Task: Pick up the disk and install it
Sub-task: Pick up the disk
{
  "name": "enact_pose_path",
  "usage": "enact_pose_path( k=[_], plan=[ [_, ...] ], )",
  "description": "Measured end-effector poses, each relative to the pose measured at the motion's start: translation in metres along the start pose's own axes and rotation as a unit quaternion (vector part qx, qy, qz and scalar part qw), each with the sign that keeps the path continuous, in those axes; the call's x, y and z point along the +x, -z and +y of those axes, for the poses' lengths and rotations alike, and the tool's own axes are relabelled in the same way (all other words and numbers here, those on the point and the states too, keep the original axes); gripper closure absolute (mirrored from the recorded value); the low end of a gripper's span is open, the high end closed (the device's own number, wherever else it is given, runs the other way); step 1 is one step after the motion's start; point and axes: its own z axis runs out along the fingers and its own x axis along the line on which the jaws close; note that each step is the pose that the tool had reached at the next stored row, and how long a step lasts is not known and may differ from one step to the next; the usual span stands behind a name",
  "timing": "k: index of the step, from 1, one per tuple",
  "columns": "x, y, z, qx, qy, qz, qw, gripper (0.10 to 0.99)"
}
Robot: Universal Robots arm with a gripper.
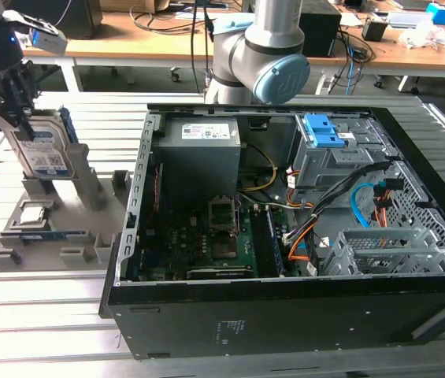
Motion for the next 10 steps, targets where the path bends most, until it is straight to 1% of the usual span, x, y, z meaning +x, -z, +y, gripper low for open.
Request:
enact_pose_path(
  k=[10],
  plan=[
    [-0.0001,0.0056,0.0001,0.0000,0.000,-0.0001,1.0000,0.722]
  ],
)
